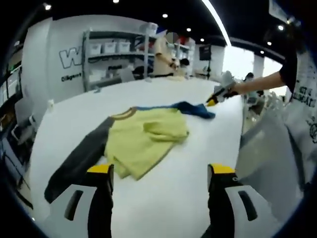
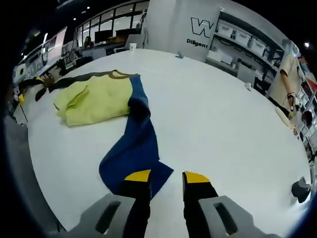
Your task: Fold the garment on the visible template until the final outline fits inside the template.
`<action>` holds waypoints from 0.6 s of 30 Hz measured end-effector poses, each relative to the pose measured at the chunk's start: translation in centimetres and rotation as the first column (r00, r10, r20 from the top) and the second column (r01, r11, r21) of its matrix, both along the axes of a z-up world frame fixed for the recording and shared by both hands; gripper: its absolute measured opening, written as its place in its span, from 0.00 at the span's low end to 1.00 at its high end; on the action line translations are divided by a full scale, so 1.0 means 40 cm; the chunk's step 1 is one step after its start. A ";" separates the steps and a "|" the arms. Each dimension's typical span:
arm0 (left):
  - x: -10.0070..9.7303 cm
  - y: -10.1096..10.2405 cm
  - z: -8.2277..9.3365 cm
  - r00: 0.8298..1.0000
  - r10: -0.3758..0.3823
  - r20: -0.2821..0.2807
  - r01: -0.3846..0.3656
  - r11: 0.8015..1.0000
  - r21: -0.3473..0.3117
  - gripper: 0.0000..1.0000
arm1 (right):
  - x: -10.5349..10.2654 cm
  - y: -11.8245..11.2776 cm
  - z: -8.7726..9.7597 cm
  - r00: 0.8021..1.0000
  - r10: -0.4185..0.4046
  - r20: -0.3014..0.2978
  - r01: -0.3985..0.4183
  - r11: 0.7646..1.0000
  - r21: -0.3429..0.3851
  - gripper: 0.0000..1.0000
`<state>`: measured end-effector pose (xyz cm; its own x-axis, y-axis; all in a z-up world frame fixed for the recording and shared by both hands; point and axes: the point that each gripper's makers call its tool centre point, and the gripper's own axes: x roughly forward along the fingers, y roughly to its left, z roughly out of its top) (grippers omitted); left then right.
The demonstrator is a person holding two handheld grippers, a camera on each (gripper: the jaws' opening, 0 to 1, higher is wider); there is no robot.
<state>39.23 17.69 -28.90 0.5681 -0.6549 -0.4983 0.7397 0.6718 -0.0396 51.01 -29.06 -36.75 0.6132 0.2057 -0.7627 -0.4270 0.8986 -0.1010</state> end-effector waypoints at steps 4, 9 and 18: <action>-0.023 0.026 0.017 0.997 0.073 -0.040 -0.074 0.997 -0.025 0.74 | -0.009 0.002 -0.025 0.997 0.058 -0.058 -0.062 0.994 -0.086 0.17; -0.014 0.049 0.076 0.988 0.153 -0.003 -0.153 0.986 -0.066 0.74 | 0.002 0.022 -0.054 0.994 0.058 -0.087 -0.063 0.997 -0.055 0.17; -0.015 0.028 0.098 0.992 0.121 0.033 -0.118 0.989 -0.090 0.75 | 0.016 0.019 -0.055 0.993 0.053 -0.108 -0.049 0.998 0.042 0.08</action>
